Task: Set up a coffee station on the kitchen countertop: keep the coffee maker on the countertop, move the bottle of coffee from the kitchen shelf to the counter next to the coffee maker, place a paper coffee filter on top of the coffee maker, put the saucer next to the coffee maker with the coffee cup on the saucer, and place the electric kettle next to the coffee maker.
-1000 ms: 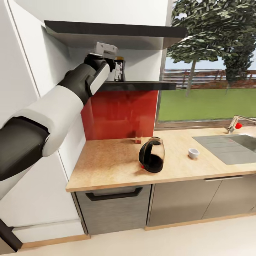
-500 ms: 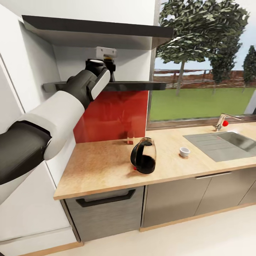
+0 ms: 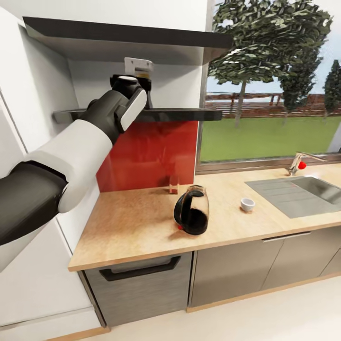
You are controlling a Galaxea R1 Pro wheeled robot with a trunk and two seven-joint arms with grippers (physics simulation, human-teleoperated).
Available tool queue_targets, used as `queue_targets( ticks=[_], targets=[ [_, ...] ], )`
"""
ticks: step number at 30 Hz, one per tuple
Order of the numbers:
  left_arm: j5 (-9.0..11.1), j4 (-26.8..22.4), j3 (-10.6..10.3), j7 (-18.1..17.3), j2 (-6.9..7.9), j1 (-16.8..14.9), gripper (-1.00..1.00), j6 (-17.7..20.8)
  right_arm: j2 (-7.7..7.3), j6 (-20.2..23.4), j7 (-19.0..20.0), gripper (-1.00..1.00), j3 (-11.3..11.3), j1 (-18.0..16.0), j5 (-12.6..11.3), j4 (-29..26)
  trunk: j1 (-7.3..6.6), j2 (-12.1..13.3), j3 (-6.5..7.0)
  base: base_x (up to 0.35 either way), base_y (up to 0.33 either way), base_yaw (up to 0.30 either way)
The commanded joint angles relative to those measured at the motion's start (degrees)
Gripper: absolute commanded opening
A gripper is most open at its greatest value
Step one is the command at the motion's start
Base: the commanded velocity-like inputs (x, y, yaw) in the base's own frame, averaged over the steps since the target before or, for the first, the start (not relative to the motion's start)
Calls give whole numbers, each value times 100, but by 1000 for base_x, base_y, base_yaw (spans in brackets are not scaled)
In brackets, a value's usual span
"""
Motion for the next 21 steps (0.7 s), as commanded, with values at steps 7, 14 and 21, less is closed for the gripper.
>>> queue_targets(
  ticks=[7, 14, 21],
  targets=[
    [51, -36, 481, 48, 0, -8, 100, 16, -22, -20, 17, 100, 36, -6, 0, 4, 6, -12, -13, 67, 0, 0],
    [43, -38, 502, 52, 0, -17, 100, 19, -22, -20, 13, 100, 42, -5, 7, 12, 6, -12, -13, 150, 0, 0],
    [51, -43, 508, 52, 0, -17, 100, 16, -22, -20, 13, 100, 41, -5, 8, 13, 6, -12, -13, 53, 0, 0]
  ],
)
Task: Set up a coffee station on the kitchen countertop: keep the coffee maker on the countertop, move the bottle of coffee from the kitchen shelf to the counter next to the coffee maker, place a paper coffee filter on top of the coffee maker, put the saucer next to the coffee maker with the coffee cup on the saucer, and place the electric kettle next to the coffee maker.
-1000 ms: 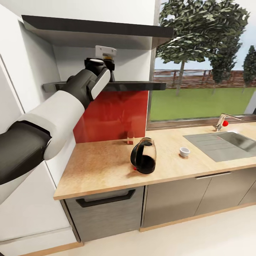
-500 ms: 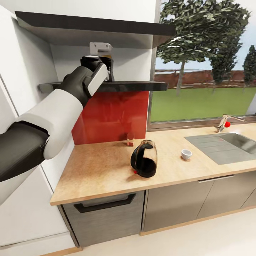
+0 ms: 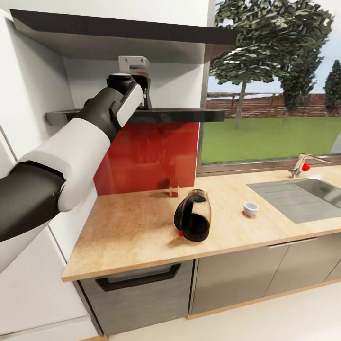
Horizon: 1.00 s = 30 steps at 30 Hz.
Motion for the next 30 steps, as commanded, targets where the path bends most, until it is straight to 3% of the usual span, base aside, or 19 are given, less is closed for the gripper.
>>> queue_targets(
  ticks=[1, 11, 20, 30],
  targets=[
    [34, -5, -22, 39, 0, -8, 100, 20, -2, -20, 13, 100, 35, -5, 0, 4, 4, -12, -14, 69, 0, 0],
    [42, -232, -13, 40, 0, 0, 100, 28, -8, -20, 13, 100, 30, -5, 0, 4, 4, -12, -14, 267, 0, 0],
    [39, -221, -14, 37, 0, 17, 100, 28, -11, -20, 13, 100, 28, -5, 0, 4, 4, -12, -14, 61, 0, 0],
    [42, -167, -5, 32, 0, 23, 100, 20, -26, -20, 13, 100, 27, -5, -6, 4, 4, -12, -14, 212, 0, 0]
  ],
)
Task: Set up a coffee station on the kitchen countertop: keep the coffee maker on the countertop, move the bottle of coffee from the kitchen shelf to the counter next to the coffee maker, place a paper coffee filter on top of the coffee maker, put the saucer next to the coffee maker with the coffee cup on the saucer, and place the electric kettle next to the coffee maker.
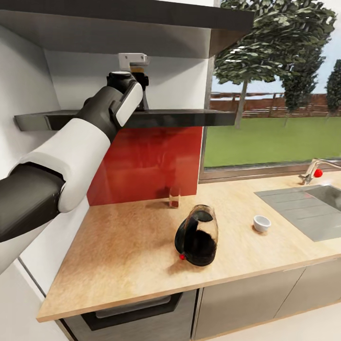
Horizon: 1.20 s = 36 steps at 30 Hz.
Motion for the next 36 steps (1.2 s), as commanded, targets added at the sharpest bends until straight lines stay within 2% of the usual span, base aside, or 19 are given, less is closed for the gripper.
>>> queue_targets(
  ticks=[1, 5, 15, 36],
  targets=[
    [32, -1, -20, 41, 0, 5, 100, 18, -4, -20, 13, 100, 35, -5, -1, 4, 4, -13, -14, 20, 0, 0],
    [17, -49, -25, 41, 0, 150, 100, 16, -5, -20, 13, 100, 34, -5, -1, 4, 4, -13, -14, 5, 0, 0],
    [16, -50, -20, 42, 0, 170, 100, 13, -6, -20, 13, 100, 34, -5, -1, 4, 4, -13, -14, 201, 0, 0],
    [16, 11, -20, 41, 0, 188, 100, 9, -6, -20, 13, 100, 34, -5, -2, 4, 4, -13, -14, 46, 0, 0]
  ],
)
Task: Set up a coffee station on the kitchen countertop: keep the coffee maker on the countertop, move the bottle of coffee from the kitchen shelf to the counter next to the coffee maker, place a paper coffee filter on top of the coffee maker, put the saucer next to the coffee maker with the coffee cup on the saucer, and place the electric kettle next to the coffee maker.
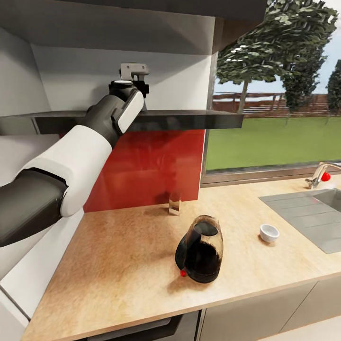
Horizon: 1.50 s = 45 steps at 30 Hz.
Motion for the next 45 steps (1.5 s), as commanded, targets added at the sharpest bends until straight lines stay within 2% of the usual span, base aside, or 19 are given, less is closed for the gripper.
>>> queue_targets(
  ticks=[1, 11, 30, 31, 45],
  targets=[
    [34, 4, -20, 41, 0, -8, 100, 19, -2, -20, 13, 100, 35, -5, 1, 4, 4, -13, -14, 75, 0, 0],
    [40, 11, -28, 33, 0, 152, 100, -199, 4, -20, 13, 100, 35, -5, 0, 4, 4, -13, -14, 45, 0, 0],
    [31, 14, -27, 38, 0, 201, 100, -222, 5, -20, 13, 100, 35, -5, 0, 4, 4, -13, -14, 49, 0, 0],
    [29, 14, -21, 39, 0, 212, -100, -221, 4, -20, 13, 100, 35, -5, -1, 4, 4, -13, -14, 2, 0, 0],
    [38, 1, -20, 41, 0, 238, -100, -218, 3, -20, 13, 100, 35, -5, 4, 4, 4, -13, -14, 0, 0, 0]
  ],
)
